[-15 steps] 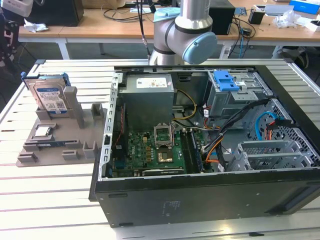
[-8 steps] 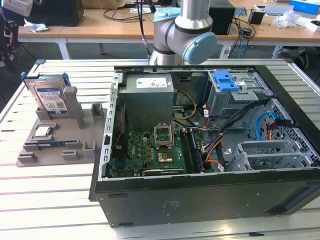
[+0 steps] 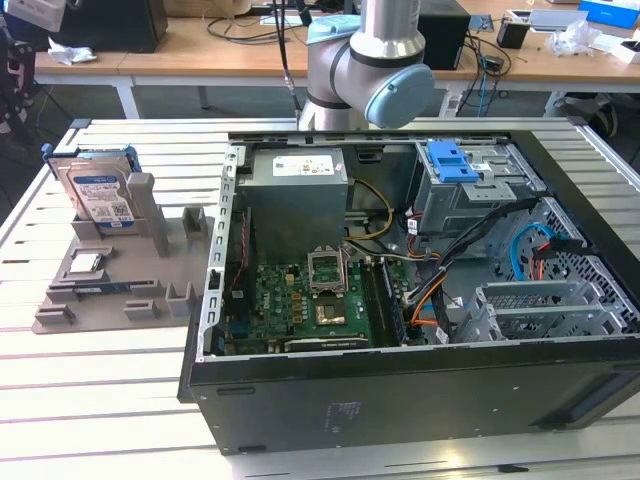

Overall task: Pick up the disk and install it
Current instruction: 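Pick up the disk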

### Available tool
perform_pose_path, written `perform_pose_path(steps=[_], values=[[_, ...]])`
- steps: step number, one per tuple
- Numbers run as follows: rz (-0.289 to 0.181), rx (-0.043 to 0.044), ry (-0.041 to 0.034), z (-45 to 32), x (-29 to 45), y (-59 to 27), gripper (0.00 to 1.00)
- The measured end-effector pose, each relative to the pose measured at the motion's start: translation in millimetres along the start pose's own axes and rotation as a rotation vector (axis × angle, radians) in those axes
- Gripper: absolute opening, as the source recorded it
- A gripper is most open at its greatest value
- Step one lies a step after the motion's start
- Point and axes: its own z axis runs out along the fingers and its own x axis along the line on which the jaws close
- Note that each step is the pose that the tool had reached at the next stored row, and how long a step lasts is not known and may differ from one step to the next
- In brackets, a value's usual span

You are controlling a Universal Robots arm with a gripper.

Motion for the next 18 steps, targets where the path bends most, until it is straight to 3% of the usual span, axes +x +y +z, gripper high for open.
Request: perform_pose_path(steps=[18], values=[[-0.092,-0.0015,0.0040,0.0,0.0,0.0,0.11]])
